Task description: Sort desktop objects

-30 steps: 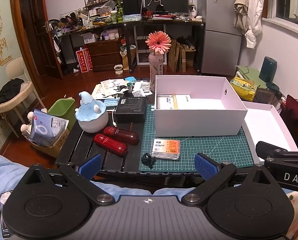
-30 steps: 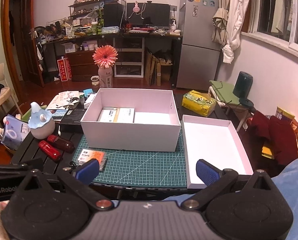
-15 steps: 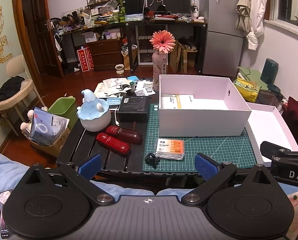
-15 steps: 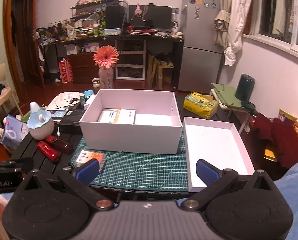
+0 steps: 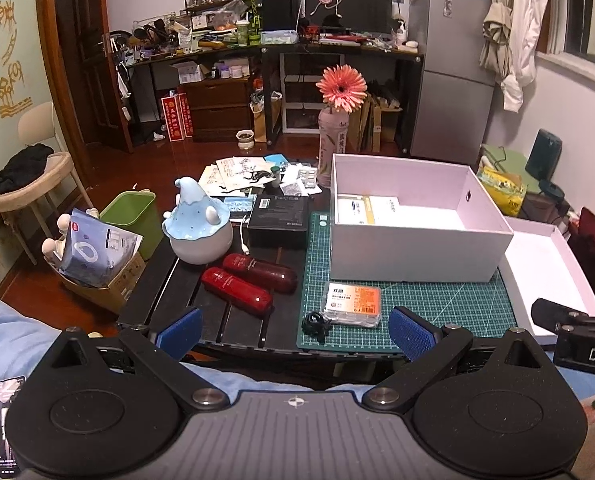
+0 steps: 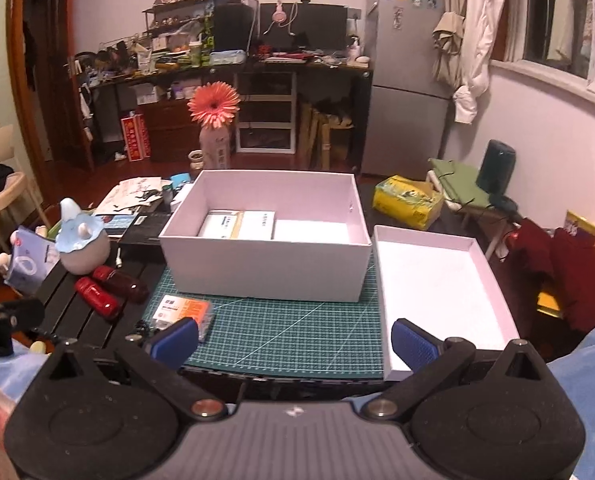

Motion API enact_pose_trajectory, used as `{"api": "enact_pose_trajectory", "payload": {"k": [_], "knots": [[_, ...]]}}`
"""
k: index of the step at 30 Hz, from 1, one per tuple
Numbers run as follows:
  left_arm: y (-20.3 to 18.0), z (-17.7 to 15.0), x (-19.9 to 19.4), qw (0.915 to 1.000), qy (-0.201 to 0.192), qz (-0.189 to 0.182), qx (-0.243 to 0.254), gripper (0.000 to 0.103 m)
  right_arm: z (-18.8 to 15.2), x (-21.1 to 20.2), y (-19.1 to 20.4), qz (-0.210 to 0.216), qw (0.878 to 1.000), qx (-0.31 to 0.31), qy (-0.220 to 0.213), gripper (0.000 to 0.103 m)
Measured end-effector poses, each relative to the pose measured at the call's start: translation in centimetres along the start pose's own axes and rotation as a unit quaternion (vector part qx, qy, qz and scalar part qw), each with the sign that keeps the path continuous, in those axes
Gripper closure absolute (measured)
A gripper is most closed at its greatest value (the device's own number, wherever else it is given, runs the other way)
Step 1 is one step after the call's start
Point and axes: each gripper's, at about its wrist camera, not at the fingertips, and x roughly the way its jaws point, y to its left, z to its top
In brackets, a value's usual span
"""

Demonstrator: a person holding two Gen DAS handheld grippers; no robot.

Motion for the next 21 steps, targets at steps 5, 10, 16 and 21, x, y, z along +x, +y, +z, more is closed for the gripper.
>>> {"api": "enact_pose_trajectory", "payload": {"k": [5, 10, 16, 21], "knots": [[1.1, 0.3, 0.1, 1.0, -0.005, 0.003, -0.005, 0.002, 0.0, 0.5, 0.1, -0.01, 1.0, 0.007, 0.001, 0.0], [2.1, 0.3, 0.3, 0.9998, -0.016, 0.013, 0.005, 0.002, -0.3, 0.8, -0.3, 0.01, 1.0, 0.027, -0.001, 0.0], [2.9, 0.0, 1.2, 0.9998, -0.007, 0.006, 0.016, 0.002, -0.7, 1.4, 0.2, 0.026, 0.999, 0.019, -0.001, 0.0], [3.1, -0.4, 1.6, 0.9998, -0.005, -0.001, 0.018, 0.003, -0.9, 1.9, 0.7, 0.042, 0.999, 0.011, 0.001, 0.001]]}}
